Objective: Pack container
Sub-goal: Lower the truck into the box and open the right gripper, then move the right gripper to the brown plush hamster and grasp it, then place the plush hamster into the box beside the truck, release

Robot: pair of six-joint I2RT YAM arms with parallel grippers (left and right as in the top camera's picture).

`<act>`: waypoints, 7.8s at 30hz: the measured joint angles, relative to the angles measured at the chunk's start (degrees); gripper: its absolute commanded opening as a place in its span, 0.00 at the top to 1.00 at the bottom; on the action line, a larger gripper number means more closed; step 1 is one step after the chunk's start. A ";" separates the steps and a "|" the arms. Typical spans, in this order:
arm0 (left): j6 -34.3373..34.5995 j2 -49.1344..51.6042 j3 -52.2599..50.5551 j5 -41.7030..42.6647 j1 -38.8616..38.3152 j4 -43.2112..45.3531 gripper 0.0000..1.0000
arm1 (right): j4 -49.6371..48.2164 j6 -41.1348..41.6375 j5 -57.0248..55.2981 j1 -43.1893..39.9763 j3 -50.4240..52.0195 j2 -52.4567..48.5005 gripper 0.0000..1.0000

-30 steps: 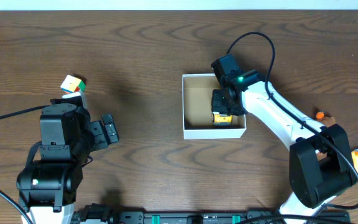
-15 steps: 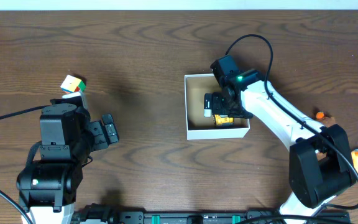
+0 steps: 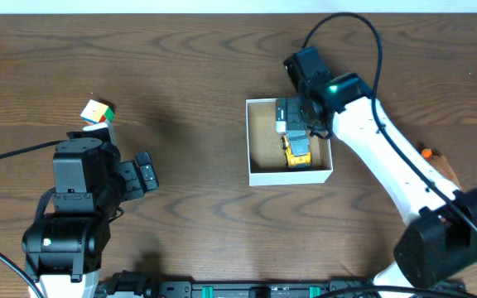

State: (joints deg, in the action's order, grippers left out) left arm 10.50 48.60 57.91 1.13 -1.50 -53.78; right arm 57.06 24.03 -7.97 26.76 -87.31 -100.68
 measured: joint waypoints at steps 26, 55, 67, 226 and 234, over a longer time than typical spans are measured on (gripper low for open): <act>0.02 0.00 0.00 0.00 0.00 0.00 0.02 | -4.20 -2.84 2.78 7.06 1.66 -12.15 0.98; 0.00 0.00 0.00 0.00 0.00 0.00 0.02 | -2.49 -4.15 0.81 2.97 -0.28 -9.53 0.47; 0.00 0.00 0.00 0.00 0.00 -0.02 0.02 | 3.32 -5.51 1.01 -12.85 -2.71 6.86 0.51; 0.02 3.23 0.00 0.00 0.00 0.20 0.02 | -12.11 20.11 4.61 8.35 4.55 -8.02 0.55; 0.02 3.23 0.00 0.00 0.00 0.13 0.02 | -15.89 19.17 4.04 8.35 4.52 -8.02 0.40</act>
State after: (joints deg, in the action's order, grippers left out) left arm 10.52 51.83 57.91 1.13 -1.50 -53.65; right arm 41.17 43.20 -3.92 35.11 -82.78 -108.71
